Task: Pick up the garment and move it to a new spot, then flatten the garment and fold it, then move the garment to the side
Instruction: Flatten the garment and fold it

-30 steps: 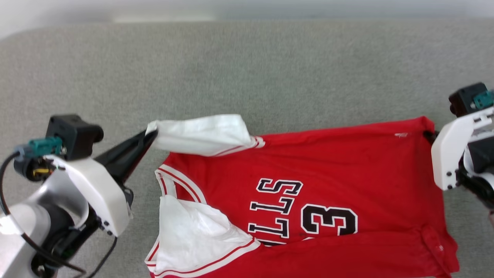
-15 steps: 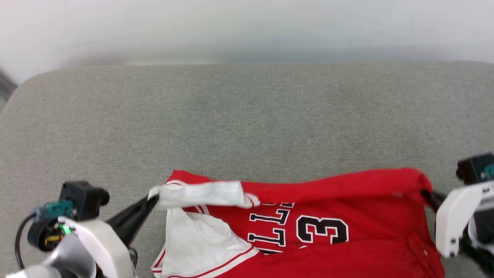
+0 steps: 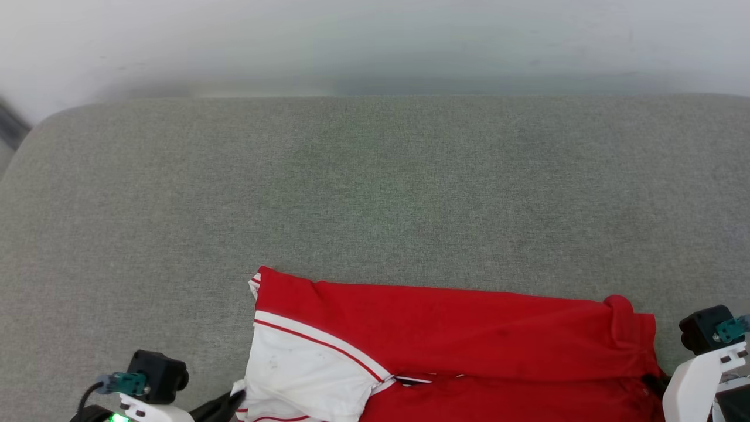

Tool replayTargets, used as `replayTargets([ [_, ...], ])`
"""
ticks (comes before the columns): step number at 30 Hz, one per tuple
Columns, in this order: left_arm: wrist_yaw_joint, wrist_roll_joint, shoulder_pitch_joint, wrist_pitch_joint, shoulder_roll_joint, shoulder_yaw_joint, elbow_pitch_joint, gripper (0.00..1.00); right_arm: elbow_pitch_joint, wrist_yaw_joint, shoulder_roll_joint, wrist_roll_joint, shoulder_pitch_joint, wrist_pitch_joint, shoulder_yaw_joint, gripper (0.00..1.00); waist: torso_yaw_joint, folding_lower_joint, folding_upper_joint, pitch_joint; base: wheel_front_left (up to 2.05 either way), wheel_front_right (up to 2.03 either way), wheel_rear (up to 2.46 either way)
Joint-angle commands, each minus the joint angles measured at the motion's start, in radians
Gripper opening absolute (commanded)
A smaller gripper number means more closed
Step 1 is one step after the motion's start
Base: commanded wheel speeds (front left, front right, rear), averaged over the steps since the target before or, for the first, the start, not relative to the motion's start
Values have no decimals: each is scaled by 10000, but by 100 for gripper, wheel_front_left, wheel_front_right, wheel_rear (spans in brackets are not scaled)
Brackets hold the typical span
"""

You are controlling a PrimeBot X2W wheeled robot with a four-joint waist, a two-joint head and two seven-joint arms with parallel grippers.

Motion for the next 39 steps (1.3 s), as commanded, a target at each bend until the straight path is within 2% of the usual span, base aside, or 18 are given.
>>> replayTargets([
  [1,-120,120,-156,38,-145,-178,287,0,69,-4,-168,-24,116,79,154,0,-1,0,-1,60,0,0,0],
  [7,-484,293,-383,130,-575,-678,1015,0,279,-4,-505,-26,149,214,604,0,-3,0,-1,202,0,0,0],
  [14,-649,504,-583,81,-862,-996,1612,0,536,-4,-573,80,-62,-15,937,0,-36,0,-1,180,0,0,0],
  [15,-670,526,-589,59,-885,-1029,1689,0,553,-4,-566,107,-106,-65,972,12,-42,0,-1,158,0,0,0],
  [16,-695,554,-588,52,-916,-1061,1762,34,585,-4,-561,125,-150,-150,1000,47,-44,0,-1,116,0,0,0],
  [17,-672,612,-565,-78,-982,-1066,1878,100,608,-4,-556,151,-234,-296,990,100,-48,0,-1,-5,0,0,0],
  [23,-499,693,-605,-671,-1147,-795,1935,100,314,-4,-449,404,-355,-505,813,100,-67,0,-1,-370,0,0,0],
  [29,-100,905,-748,-2082,-1412,-73,1601,100,-488,-4,-100,635,-362,-428,179,100,-105,0,-1,-732,0,0,0],
  [35,477,1609,-826,-4332,-1876,760,1585,100,-910,-4,896,364,-71,-630,-878,100,-114,0,-1,-893,0,0,0],
  [39,1008,2461,-626,-5058,-2156,1373,1754,100,-889,-4,1633,-58,304,-614,-1525,100,-117,0,-1,-930,0,0,0],
])
